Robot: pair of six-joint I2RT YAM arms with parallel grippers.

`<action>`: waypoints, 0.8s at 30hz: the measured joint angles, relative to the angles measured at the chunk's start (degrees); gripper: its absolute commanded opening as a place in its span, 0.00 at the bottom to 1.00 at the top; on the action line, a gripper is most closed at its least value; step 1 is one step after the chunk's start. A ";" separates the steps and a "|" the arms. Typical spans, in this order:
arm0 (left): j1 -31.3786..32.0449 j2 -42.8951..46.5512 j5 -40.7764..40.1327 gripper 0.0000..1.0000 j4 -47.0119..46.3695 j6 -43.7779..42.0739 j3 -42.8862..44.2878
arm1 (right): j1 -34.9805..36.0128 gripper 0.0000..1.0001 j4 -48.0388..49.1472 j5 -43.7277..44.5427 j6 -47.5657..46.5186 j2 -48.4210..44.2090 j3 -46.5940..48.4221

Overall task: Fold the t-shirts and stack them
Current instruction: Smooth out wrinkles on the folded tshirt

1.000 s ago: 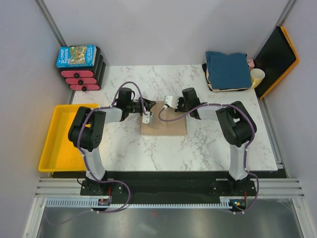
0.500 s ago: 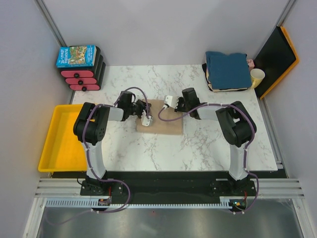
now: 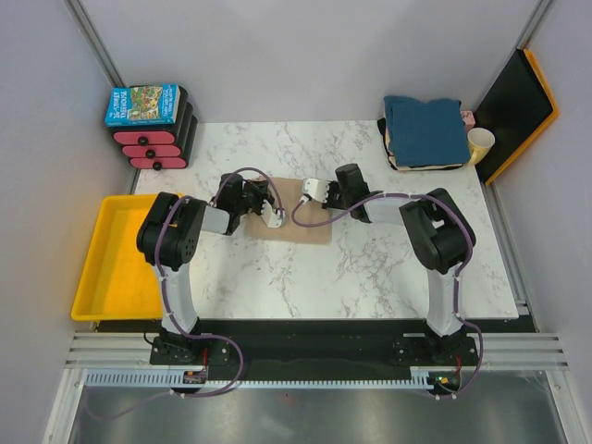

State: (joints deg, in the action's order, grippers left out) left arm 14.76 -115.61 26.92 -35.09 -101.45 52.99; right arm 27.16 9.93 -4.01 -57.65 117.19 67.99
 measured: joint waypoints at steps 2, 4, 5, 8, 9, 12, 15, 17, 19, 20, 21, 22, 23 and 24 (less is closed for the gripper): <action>0.07 -0.02 -1.16 0.02 -0.94 0.37 -0.50 | 0.28 0.00 -0.02 0.00 0.02 0.07 0.09; 0.11 -0.07 -2.03 0.02 -1.57 0.57 -0.55 | 0.37 0.00 -0.07 0.02 0.04 0.15 0.26; 0.15 -0.11 -3.02 0.02 -1.90 0.66 -0.55 | 0.39 0.00 -0.11 0.02 0.04 0.22 0.37; 0.17 -0.72 -5.44 0.02 -2.56 0.68 -0.55 | 0.44 0.00 -0.22 0.07 0.04 0.33 0.55; 0.26 -1.22 -6.49 0.02 -2.97 0.74 -0.55 | 0.44 0.00 -0.26 0.15 0.04 0.33 0.57; 0.37 -2.01 -8.76 0.02 -4.31 2.62 -1.03 | 0.44 0.00 -0.39 0.57 0.24 0.33 0.63; 0.48 -1.99 -11.26 0.02 -6.12 5.46 -1.20 | 0.33 0.00 -0.46 1.22 0.81 0.31 0.66; 0.46 -1.92 -13.31 0.02 -7.08 7.39 -1.18 | 0.24 0.00 -0.59 1.62 1.60 0.20 0.66; 0.33 -1.57 -15.39 0.02 -7.54 9.27 -1.16 | 0.04 0.00 -1.27 2.51 3.08 -0.04 0.70; 0.31 -1.29 -16.11 0.02 -7.65 9.84 -1.16 | -0.15 0.01 -1.77 2.93 4.02 -0.17 0.87; 0.17 -0.94 -17.03 0.02 -7.85 10.38 -1.11 | -0.37 0.04 -2.12 3.41 4.87 -0.31 1.07; 0.02 -0.55 -17.88 0.02 -8.09 10.78 -0.98 | -0.70 0.14 -2.89 4.09 6.03 -0.50 1.51; -0.11 -0.11 -18.60 0.02 -8.35 11.10 -0.79 | -1.20 0.19 -4.04 4.63 7.72 -0.79 2.27; -0.17 0.28 -19.32 0.02 -8.37 11.30 -0.59 | -1.60 0.23 -4.87 5.03 9.29 -0.98 2.93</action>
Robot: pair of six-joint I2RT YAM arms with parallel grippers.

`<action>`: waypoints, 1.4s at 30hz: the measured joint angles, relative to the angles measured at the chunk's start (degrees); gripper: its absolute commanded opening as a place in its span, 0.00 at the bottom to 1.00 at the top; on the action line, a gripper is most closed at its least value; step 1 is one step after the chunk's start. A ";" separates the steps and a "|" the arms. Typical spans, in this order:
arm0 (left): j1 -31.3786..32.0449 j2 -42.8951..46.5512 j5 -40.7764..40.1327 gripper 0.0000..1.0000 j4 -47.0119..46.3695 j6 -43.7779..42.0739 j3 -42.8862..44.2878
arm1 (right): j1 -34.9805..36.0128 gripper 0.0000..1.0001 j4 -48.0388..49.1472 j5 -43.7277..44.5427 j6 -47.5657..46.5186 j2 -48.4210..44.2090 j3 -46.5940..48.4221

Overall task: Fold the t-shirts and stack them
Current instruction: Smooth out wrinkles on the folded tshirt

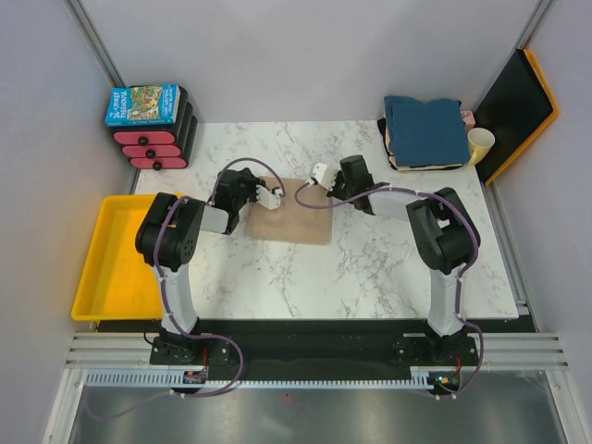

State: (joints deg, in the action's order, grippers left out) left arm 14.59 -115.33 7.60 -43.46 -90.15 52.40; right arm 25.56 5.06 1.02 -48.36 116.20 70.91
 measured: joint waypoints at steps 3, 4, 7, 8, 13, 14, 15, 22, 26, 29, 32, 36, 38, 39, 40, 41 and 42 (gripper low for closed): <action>0.07 1.68 -1.86 0.25 0.17 0.83 1.27 | -2.25 0.51 -5.92 -0.24 6.64 -0.46 5.25; 0.24 2.51 -2.56 0.37 0.55 1.14 1.92 | -3.56 0.62 -9.22 -2.25 9.16 -0.66 7.89; 1.99 4.72 -3.26 0.45 1.86 1.84 4.26 | -7.98 0.63 -19.78 -12.09 16.06 -0.31 16.33; 3.02 5.31 -3.30 0.54 1.86 1.81 4.83 | -9.81 0.64 -24.11 -16.94 17.84 0.42 20.28; 10.88 5.20 -2.93 0.88 0.94 -0.90 5.64 | -16.76 0.84 -34.80 -37.03 24.55 3.48 28.00; 12.35 4.17 -2.93 0.88 0.31 -1.77 5.64 | -17.51 0.85 -36.57 -40.35 25.40 4.09 27.61; 13.70 2.82 -2.95 0.87 -0.31 -2.75 5.64 | -17.88 0.86 -37.79 -43.30 26.01 4.94 27.21; 19.52 -7.91 -4.83 0.73 -5.64 -9.03 5.31 | -16.72 0.82 -43.67 -58.47 30.23 14.19 25.35; 19.63 -8.09 -6.10 0.68 -9.62 -11.23 3.13 | -16.41 0.81 -44.06 -63.82 31.28 15.54 25.20; 19.71 -8.13 -7.32 0.67 -12.33 -11.58 1.36 | -16.41 0.79 -44.11 -65.44 31.56 16.37 25.09; 20.11 -8.33 -8.96 0.66 -14.01 -11.56 0.68 | -16.41 0.78 -44.09 -67.93 32.06 17.55 25.09; 20.44 -8.52 -11.19 0.66 -14.21 -11.28 0.79 | -16.13 0.78 -44.09 -69.11 32.30 17.90 24.81; 20.59 -8.90 -12.57 0.65 -14.21 -10.84 1.31 | -15.52 0.77 -44.00 -69.57 32.39 17.90 24.33; 20.61 -9.16 -13.42 0.65 -14.21 -10.60 1.64 | -15.06 0.77 -44.02 -69.79 32.59 17.90 24.09; 20.61 -9.40 -14.05 0.65 -14.23 -10.21 1.99 | -14.51 0.77 -43.98 -70.01 32.79 17.90 23.85; 20.63 -9.64 -14.82 0.65 -14.29 -9.86 2.32 | -13.92 0.77 -43.87 -70.16 33.09 17.90 23.58; 20.61 -9.68 -14.82 0.65 -14.29 -9.73 2.29 | -13.70 0.77 -43.54 -70.10 33.38 17.88 23.58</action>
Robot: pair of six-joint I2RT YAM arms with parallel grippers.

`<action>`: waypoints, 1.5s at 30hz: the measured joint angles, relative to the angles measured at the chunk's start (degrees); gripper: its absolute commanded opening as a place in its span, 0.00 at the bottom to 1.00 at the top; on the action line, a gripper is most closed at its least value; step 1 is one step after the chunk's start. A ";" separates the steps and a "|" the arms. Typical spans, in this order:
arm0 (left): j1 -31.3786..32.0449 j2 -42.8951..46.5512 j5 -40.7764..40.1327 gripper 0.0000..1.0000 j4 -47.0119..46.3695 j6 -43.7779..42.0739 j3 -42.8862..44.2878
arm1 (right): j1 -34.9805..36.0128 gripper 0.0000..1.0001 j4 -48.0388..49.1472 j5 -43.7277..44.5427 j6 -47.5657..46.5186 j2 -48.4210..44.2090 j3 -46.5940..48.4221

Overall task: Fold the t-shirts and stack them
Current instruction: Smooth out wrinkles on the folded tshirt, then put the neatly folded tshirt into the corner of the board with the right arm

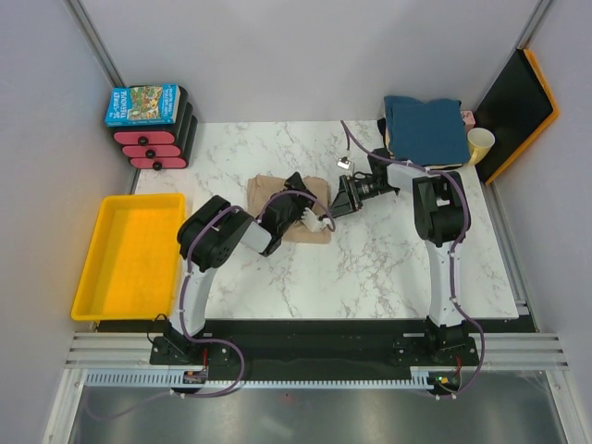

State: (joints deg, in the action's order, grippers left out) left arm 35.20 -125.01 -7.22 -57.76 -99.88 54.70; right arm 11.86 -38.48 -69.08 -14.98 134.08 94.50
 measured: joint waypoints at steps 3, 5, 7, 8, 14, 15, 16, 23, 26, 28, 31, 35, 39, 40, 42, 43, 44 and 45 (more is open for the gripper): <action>-0.07 -0.11 -1.33 0.65 0.13 0.83 0.31 | -0.15 0.77 1.25 0.20 1.53 -0.02 -0.07; 0.07 -0.09 -2.62 0.64 0.44 1.62 0.52 | -0.35 0.78 2.10 0.63 2.36 -0.31 -0.31; 0.26 0.02 -3.74 0.64 1.09 2.43 0.74 | -0.52 0.77 3.04 1.27 3.15 -0.76 -0.70; 0.37 0.37 -4.44 0.64 1.99 2.97 0.76 | -0.59 0.77 3.54 1.81 3.65 -1.18 -1.07; 1.03 9.05 -5.33 0.64 12.66 6.34 -1.81 | -0.52 0.77 3.61 3.37 5.53 -2.51 -1.49; 0.96 12.61 -4.13 0.64 14.53 7.30 -3.15 | -0.48 0.78 3.63 4.09 5.55 -2.47 -1.49; 0.83 16.81 -2.80 0.64 16.61 8.22 -4.39 | -0.42 0.78 3.37 4.66 5.64 -2.40 -1.55; -3.30 38.38 10.40 0.55 40.65 25.73 3.45 | -0.31 0.79 3.10 5.53 5.92 -2.40 -1.33; -7.17 39.87 15.61 0.53 45.81 35.23 5.90 | -0.11 0.79 3.10 5.70 6.12 -2.40 -1.31; -9.57 39.71 19.04 0.53 49.29 40.57 5.73 | -0.07 0.79 3.08 5.90 6.32 -2.40 -1.20; -13.62 38.42 26.45 0.51 54.29 48.13 4.09 | -0.07 0.79 3.13 6.19 6.91 -2.40 -1.11; -16.44 36.70 34.01 0.44 58.29 52.94 0.72 | -0.07 0.79 4.07 6.45 9.11 -2.40 -1.09; -16.74 35.12 38.80 0.43 60.59 54.07 -0.72 | -0.07 0.79 5.57 7.21 11.30 -2.40 -0.94; -16.76 34.82 39.50 0.43 61.11 54.05 -0.76 | -0.04 0.79 5.99 7.50 11.87 -2.40 -0.92; -16.76 34.27 40.52 0.43 61.61 54.03 -0.76 | -0.04 0.79 7.06 7.74 13.16 -2.34 -0.81; -16.76 34.10 40.65 0.43 61.94 54.01 -0.76 | -0.04 0.79 7.76 7.91 13.90 -2.34 -0.81; -16.76 33.88 40.74 0.43 62.03 53.96 -0.76 | -0.02 0.79 8.44 8.15 14.78 -2.32 -0.81; -16.76 33.59 40.79 0.43 62.01 53.79 -0.76 | 0.02 0.79 9.07 8.33 15.61 -2.27 -0.81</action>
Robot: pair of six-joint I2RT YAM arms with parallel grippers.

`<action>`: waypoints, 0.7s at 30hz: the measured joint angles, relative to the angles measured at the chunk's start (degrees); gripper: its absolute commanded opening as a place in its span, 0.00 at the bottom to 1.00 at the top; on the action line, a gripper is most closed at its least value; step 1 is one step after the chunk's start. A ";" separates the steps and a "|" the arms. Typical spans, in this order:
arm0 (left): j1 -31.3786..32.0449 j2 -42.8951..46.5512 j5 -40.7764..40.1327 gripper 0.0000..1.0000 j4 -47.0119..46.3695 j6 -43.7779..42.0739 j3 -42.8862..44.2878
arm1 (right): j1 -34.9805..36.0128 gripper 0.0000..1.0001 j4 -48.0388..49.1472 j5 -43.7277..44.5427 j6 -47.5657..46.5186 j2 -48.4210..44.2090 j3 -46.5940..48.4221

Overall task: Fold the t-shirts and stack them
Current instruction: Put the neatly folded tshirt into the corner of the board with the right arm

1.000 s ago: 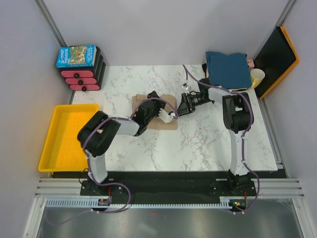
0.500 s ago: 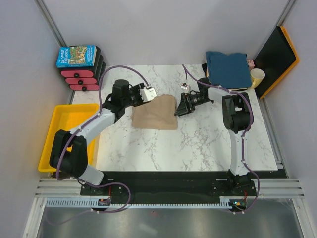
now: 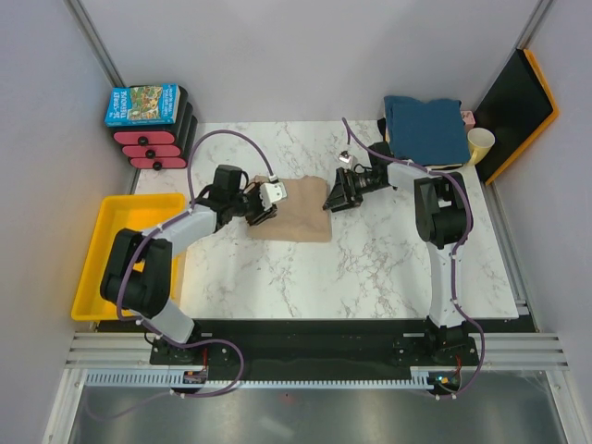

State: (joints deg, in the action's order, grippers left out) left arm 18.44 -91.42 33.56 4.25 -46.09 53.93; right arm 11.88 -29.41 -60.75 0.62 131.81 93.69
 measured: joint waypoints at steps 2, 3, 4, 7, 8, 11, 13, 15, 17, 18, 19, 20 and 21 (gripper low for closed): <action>0.00 -0.66 -0.04 0.43 0.09 -0.48 0.00 | 0.22 0.79 1.25 0.28 1.46 0.11 0.00; 0.02 -0.90 -0.13 0.42 0.09 -0.87 0.00 | 0.33 0.79 1.97 0.46 2.32 0.17 0.00; 0.13 -1.20 -0.39 0.42 0.11 -1.40 0.00 | 0.46 0.79 2.54 0.63 3.02 0.22 0.00; 0.52 -2.05 -0.90 0.40 0.17 -3.08 0.00 | 1.38 0.79 4.31 1.51 4.79 0.26 0.24; 0.66 -2.29 -0.94 0.40 0.22 -3.54 0.00 | 1.88 0.79 4.92 1.99 5.22 0.26 0.37; 0.81 -2.95 -0.63 0.40 0.20 -4.70 -0.35 | 3.41 0.79 6.38 3.06 6.21 0.28 0.55; 0.96 -3.54 -0.28 0.40 0.20 -5.22 -0.90 | 4.24 0.79 7.15 3.54 6.78 0.28 0.55; 1.05 -4.35 -0.22 0.40 0.22 -5.99 -1.42 | 4.76 0.80 7.85 3.87 7.21 0.28 0.55; 1.29 -5.09 -0.22 0.40 0.24 -6.73 -1.84 | 5.09 0.79 8.26 4.13 7.63 0.28 0.55; 1.42 -5.40 -0.22 0.40 0.33 -7.02 -1.84 | 5.20 0.80 8.46 4.20 7.78 0.28 0.55; 1.53 -5.55 -0.22 0.40 0.31 -7.23 -1.84 | 5.29 0.80 8.59 4.28 7.96 0.28 0.55; 1.62 -5.66 -0.22 0.40 0.33 -7.48 -1.84 | 5.42 0.80 8.79 4.37 8.13 0.28 0.55; 1.70 -5.70 -0.22 0.40 0.31 -7.63 -1.84 | 5.60 0.80 8.96 4.55 8.24 0.28 0.55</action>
State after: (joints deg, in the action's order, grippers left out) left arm 20.14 -97.12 33.34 4.56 -53.71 52.10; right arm 17.47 -20.45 -56.21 8.86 132.09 94.24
